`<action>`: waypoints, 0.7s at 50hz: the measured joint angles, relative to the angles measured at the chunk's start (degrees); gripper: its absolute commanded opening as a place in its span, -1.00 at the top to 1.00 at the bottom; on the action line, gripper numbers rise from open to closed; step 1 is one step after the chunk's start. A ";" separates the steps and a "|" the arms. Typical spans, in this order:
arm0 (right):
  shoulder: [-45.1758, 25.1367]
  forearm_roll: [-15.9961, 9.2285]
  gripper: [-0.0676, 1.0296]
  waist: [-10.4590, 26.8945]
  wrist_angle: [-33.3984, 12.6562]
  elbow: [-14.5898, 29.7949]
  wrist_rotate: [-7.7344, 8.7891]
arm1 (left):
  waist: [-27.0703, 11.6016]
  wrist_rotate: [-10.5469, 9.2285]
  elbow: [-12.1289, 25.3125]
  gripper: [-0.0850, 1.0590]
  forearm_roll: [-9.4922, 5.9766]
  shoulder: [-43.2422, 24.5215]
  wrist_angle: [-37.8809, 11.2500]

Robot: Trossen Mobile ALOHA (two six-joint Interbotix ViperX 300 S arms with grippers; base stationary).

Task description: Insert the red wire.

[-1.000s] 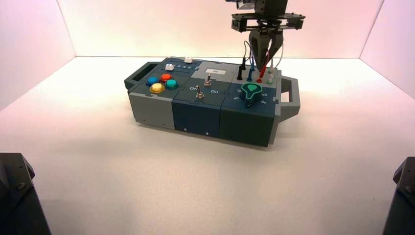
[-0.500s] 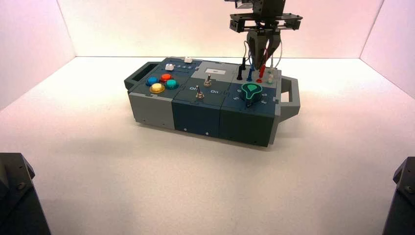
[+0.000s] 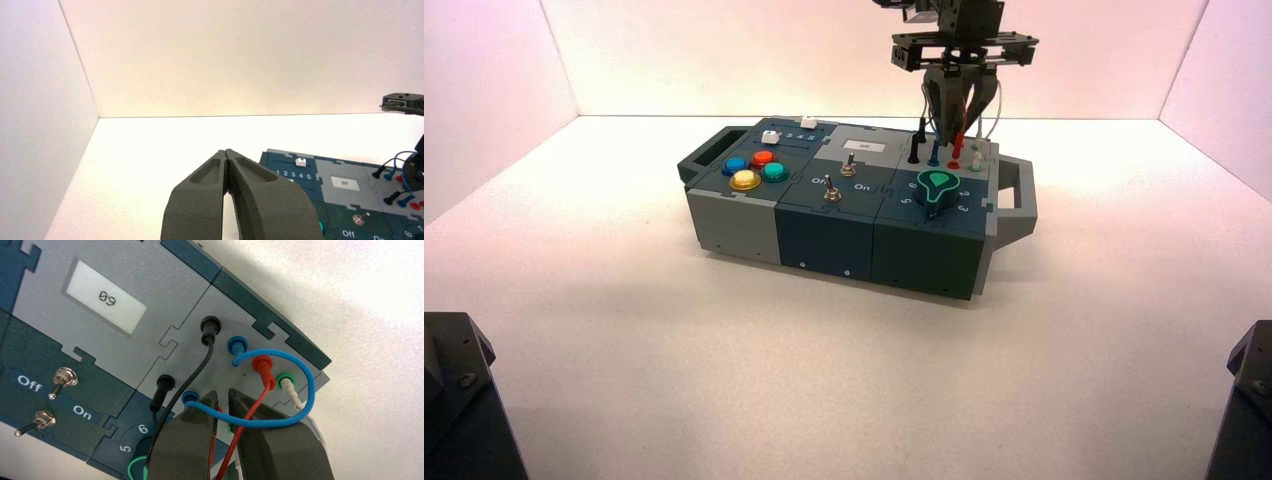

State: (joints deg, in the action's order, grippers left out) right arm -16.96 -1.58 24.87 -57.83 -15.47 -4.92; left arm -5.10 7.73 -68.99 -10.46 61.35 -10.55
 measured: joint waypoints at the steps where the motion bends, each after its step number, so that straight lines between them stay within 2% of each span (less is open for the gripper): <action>1: -0.09 0.00 0.56 0.09 0.00 0.00 0.00 | 0.09 0.00 0.00 0.91 0.00 0.00 0.00; 35: -0.62 0.70 0.52 0.09 -1.05 1.93 0.00 | 0.09 0.00 0.00 0.91 0.09 0.00 0.00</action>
State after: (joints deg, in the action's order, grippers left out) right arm -17.58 -0.88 24.96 -58.89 -13.54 -4.92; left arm -5.01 7.73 -68.99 -10.37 61.35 -10.55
